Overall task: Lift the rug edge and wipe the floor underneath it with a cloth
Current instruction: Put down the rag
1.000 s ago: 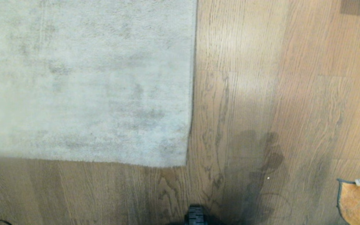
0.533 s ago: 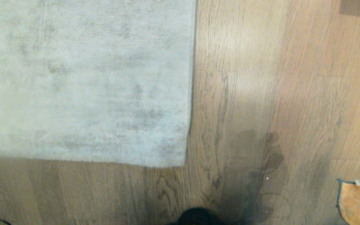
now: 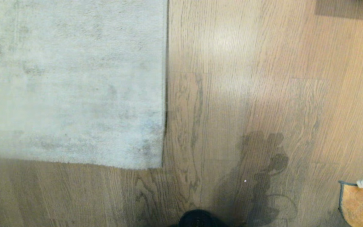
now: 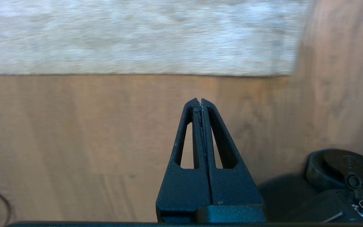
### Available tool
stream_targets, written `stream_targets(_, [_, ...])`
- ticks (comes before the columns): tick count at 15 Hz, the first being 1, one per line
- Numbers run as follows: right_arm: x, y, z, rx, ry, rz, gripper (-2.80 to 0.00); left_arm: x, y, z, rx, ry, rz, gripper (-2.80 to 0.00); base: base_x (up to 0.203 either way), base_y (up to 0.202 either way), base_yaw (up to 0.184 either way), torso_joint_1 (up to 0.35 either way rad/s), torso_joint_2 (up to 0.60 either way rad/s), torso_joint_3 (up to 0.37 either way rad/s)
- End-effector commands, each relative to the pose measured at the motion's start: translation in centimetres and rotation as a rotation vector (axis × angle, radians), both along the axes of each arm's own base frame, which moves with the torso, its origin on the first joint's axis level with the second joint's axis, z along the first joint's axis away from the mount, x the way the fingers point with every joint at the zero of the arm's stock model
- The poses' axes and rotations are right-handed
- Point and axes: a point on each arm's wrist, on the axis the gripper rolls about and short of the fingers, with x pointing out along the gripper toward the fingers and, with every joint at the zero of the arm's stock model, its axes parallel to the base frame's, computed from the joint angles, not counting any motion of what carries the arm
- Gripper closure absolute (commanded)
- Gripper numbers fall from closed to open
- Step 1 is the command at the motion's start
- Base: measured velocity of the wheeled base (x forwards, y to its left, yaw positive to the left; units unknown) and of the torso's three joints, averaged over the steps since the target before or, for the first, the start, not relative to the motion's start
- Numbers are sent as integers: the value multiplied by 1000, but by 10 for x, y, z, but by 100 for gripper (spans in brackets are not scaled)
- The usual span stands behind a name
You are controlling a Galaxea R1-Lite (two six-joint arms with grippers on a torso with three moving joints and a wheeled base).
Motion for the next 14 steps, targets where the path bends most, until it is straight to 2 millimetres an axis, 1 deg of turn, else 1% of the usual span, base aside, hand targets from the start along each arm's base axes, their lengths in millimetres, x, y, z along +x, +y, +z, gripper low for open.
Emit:
stream_targets(1, [0,0,0,-1,1,1,0,0,0,0,0,-1,0,0,0,-199,3,2,0,2])
stream_targets(5, [0,0,0,-1,1,1,0,0,0,0,-2,-1,0,0,0,-194,1,1,0,-2])
stream_targets(7, [0,0,0,-1,1,1,0,0,0,0,-2,-1,0,0,0,-131,1,0,-1,6])
stream_targets(14, [0,0,0,-1,1,0,0,0,0,0,-2,-1,0,0,0,0,0,0,0,0])
